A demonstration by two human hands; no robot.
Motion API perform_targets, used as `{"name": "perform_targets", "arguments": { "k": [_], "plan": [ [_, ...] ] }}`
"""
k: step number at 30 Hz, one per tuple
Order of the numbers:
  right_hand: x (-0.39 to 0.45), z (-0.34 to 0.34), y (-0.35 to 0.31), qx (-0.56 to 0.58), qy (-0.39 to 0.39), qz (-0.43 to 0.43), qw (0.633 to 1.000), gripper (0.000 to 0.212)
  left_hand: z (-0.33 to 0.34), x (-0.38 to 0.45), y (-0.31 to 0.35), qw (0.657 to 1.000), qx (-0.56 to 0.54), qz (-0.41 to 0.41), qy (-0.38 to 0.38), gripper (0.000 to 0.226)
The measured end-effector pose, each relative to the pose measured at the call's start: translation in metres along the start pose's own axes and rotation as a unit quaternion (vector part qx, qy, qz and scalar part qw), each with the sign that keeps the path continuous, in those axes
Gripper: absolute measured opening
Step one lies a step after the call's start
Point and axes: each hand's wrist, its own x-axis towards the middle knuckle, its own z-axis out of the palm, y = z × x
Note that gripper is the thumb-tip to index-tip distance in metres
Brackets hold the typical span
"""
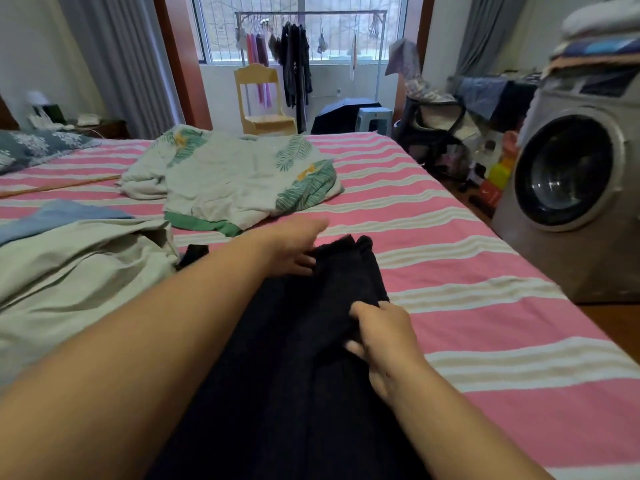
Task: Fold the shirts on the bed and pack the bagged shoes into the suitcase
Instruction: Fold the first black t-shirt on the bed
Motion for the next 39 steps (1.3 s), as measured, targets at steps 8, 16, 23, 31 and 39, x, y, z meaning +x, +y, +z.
{"name": "perform_targets", "arguments": {
  "k": [8,16,23,31,39],
  "plan": [
    [0.029,-0.04,0.009,0.037,-0.003,0.086,0.996,0.027,0.038,0.052,-0.068,0.904,0.401,0.112,0.092,0.045],
    [0.023,-0.046,0.014,-0.22,0.05,-0.074,0.971,0.01,0.065,0.085,-0.058,0.872,0.442,0.182,0.105,0.029],
    [0.016,-0.066,0.012,-0.367,0.134,-0.188,0.901,0.013,0.071,0.09,-0.059,0.908,0.315,0.237,0.143,0.016],
    [0.011,-0.036,0.01,-0.562,0.16,-0.416,0.697,0.034,0.058,0.051,-0.081,0.91,0.271,0.273,0.153,0.051],
    [0.055,0.015,0.032,-0.711,-0.068,-0.188,0.674,0.071,-0.08,-0.065,-0.188,0.838,0.457,-0.104,0.28,0.071]
  ]
}}
